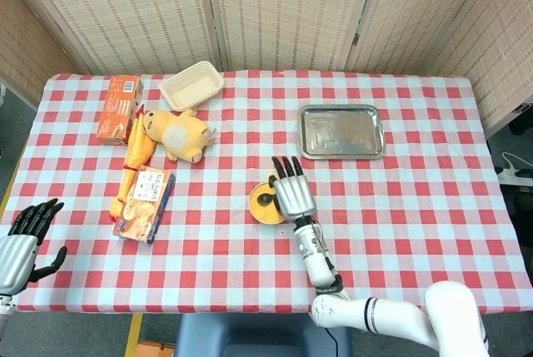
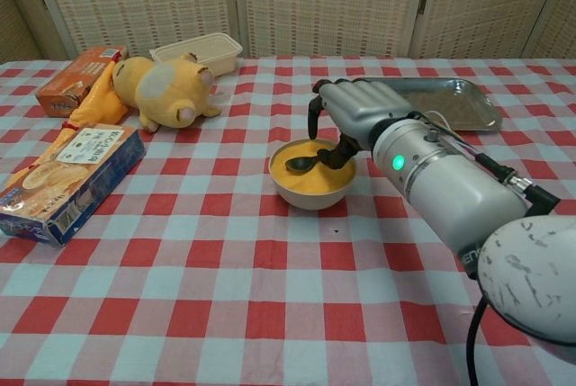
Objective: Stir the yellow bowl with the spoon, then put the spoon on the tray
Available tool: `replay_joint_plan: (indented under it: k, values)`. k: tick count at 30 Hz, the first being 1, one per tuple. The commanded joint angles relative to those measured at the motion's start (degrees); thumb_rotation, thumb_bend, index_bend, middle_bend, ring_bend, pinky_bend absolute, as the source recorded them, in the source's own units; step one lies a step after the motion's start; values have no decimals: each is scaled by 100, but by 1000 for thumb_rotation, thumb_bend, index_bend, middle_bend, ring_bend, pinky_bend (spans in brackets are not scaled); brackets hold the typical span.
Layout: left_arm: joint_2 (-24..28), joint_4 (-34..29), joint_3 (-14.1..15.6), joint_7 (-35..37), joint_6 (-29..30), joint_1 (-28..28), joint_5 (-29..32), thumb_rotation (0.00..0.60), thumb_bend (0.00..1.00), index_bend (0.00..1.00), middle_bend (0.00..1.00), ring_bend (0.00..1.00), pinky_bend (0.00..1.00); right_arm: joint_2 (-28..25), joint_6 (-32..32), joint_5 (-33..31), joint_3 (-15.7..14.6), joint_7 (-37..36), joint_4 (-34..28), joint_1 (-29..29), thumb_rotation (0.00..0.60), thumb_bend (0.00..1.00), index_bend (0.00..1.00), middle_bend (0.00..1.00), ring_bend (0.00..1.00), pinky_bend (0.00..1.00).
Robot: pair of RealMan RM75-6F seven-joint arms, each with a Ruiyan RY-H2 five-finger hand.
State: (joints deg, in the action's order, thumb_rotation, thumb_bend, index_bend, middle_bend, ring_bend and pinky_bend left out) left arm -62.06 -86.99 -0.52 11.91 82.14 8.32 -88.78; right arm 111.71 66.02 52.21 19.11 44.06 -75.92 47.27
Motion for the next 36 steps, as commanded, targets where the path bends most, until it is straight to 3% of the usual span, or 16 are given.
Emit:
replay_joint_plan:
  k: [1,11,19,36]
  values:
    - [-1,1,-2,2,13,-10,7,600,443,0,0,0,48,-178,129,143,-31,-142,-145,-111,600,354,438,55,0,0]
    - [-41,-16,-2,-139,-49,10,42,600,443,0,0,0,49,-658,-120,-223,71,-297,-166,-254,600,354,479,55,0,0]
    - [-66,3,-15,-178,-126,46,83,600,444,0,0,0,49,-762,-447,-620,169,-303,84,-110,600,354,477,55,0,0]
    - [-80,39,-19,-175,-187,76,114,600,444,0,0,0,50,-844,-578,-835,60,-420,75,20,600,354,500,55,0,0]
